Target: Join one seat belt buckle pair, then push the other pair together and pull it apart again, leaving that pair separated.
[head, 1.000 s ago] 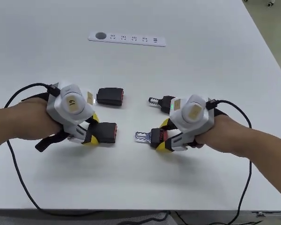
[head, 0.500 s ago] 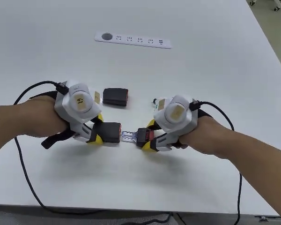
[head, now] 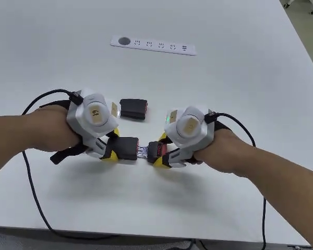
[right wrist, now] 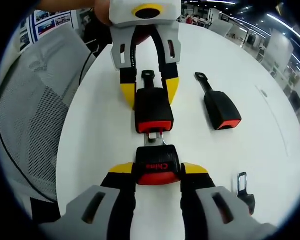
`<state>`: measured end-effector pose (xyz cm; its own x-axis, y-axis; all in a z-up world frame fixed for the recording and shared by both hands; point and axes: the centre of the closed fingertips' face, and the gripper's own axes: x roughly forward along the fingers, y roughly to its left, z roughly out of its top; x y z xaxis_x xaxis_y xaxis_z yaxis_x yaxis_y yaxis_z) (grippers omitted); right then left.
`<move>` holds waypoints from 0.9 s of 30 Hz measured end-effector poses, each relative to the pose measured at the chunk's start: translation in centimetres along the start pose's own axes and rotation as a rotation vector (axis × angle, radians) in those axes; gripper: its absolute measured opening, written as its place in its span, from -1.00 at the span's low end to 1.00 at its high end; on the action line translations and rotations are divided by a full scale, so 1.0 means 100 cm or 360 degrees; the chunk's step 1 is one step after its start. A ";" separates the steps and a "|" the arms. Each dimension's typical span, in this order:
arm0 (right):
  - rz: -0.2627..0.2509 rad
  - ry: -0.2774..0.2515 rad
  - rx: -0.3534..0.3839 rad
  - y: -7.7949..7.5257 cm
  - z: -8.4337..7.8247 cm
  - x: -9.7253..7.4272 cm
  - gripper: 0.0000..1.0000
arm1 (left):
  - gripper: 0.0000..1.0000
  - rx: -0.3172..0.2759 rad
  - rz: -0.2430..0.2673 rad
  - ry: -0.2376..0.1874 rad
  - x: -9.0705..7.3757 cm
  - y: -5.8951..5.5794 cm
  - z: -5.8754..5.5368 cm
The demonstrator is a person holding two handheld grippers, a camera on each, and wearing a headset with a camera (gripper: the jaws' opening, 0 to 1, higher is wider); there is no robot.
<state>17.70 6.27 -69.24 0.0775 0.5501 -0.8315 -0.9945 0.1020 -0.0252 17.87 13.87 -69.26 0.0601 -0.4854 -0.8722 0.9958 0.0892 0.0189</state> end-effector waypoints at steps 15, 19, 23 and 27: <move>-0.0016 -0.0015 -0.0026 -0.002 0.014 0.007 -0.37 | -0.36 -0.0010 -0.0007 -0.0007 0.000 0.002 -0.001; -0.0014 -0.0042 -0.0013 -0.002 0.017 0.009 -0.37 | -0.36 -0.0005 -0.0009 -0.0028 0.000 0.001 0.000; -0.0019 -0.0033 0.0017 -0.003 0.014 0.011 -0.37 | -0.36 0.0012 -0.0016 -0.0029 0.002 0.001 0.002; -0.0027 -0.0031 0.0014 -0.004 0.014 0.013 -0.37 | -0.36 0.0029 -0.0021 -0.0014 0.003 0.003 0.000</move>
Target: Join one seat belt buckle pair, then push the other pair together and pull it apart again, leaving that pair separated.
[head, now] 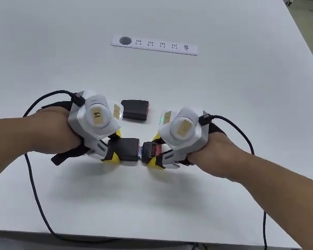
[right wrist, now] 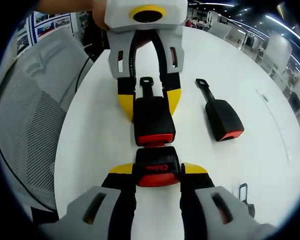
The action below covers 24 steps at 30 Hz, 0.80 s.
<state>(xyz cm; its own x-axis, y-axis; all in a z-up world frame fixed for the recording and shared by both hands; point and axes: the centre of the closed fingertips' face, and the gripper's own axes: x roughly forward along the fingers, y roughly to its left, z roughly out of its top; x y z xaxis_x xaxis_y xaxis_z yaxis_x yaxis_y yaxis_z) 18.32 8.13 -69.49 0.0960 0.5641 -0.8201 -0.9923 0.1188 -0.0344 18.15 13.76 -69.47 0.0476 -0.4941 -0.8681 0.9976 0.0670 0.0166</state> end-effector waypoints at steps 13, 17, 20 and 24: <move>0.0001 0.0020 -0.0038 0.001 0.002 -0.002 -0.39 | -0.38 -0.0017 -0.0012 -0.0101 -0.003 0.003 -0.003; 0.0006 0.0008 -0.0015 0.001 0.003 0.000 -0.39 | -0.38 -0.0031 -0.0023 -0.0104 -0.003 0.002 -0.003; 0.0007 0.0001 -0.0002 0.002 0.003 0.000 -0.39 | -0.38 -0.0024 -0.0031 -0.0092 -0.003 0.003 -0.004; 0.0008 -0.0001 0.0003 0.003 0.004 0.000 -0.39 | -0.37 -0.0024 -0.0031 -0.0096 -0.004 0.002 -0.003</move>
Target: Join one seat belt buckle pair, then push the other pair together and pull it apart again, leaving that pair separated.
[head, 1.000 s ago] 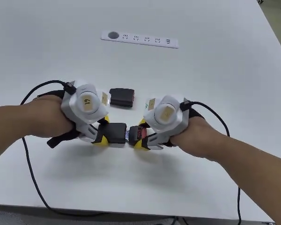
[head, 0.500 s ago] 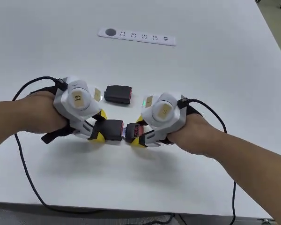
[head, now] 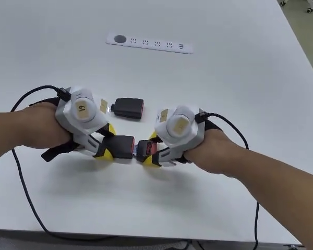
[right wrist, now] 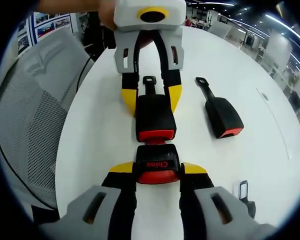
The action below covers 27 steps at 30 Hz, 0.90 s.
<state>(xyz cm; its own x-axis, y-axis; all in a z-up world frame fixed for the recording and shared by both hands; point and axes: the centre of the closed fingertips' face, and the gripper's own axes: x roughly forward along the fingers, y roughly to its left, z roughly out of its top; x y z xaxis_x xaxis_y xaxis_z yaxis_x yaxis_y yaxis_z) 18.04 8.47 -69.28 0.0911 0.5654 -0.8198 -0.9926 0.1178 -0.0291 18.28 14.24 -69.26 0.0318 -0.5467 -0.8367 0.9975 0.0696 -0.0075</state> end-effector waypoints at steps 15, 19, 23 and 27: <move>0.0009 0.0059 -0.0026 -0.001 0.000 0.000 -0.33 | -0.31 -0.0065 -0.0007 0.0023 -0.001 -0.001 0.002; -0.0001 0.0072 -0.0039 -0.002 -0.002 -0.003 -0.32 | -0.29 -0.0096 -0.0015 -0.0005 -0.001 -0.002 0.003; -0.0003 0.0068 -0.0054 0.000 0.000 -0.006 -0.31 | -0.08 -0.0172 -0.0010 -0.0040 -0.002 -0.004 0.008; -0.0032 0.0024 -0.0025 -0.002 0.006 -0.013 -0.25 | -0.09 -0.0130 -0.0001 -0.0033 -0.009 -0.005 0.011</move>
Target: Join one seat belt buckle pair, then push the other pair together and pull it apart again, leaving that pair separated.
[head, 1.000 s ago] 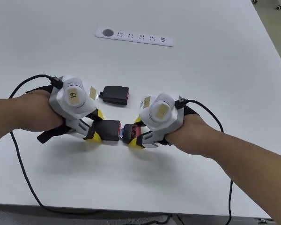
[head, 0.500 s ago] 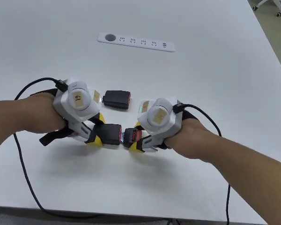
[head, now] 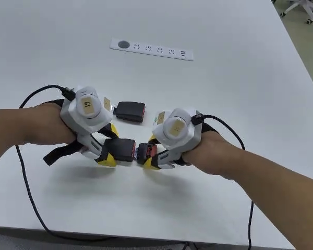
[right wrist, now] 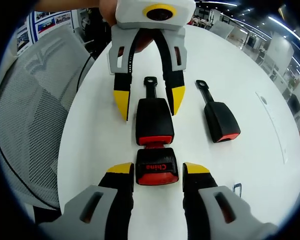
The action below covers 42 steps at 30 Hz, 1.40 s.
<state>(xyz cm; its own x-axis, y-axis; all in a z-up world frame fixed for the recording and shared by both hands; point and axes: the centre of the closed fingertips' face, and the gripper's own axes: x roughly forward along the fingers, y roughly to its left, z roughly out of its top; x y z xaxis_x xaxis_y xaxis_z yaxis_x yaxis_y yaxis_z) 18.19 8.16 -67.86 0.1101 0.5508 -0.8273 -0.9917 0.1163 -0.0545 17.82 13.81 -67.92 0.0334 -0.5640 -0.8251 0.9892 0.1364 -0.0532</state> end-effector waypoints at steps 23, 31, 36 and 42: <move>-0.0167 -0.0034 0.0106 -0.068 -0.028 -0.062 -0.29 | -0.14 0.0064 0.0073 -0.0171 -0.009 0.065 0.054; -0.0230 0.0014 0.0131 -0.097 -0.051 -0.070 -0.26 | -0.12 0.0045 0.0119 -0.0197 -0.011 0.088 0.061; -0.0223 0.0039 0.0129 -0.103 -0.060 -0.064 -0.26 | -0.10 0.0056 0.0109 -0.0165 -0.004 0.105 0.052; -0.0210 0.0057 0.0145 -0.110 -0.076 -0.061 -0.22 | -0.10 0.0052 0.0073 -0.0099 0.006 0.110 0.039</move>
<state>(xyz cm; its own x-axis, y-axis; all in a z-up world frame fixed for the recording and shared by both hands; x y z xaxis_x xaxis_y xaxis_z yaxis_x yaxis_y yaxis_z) 27.87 -2.81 -66.46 0.2349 0.4963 -0.8357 -0.9585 0.2613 -0.1142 29.28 11.80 -66.77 0.0865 -0.6074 -0.7897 0.9906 0.1370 0.0031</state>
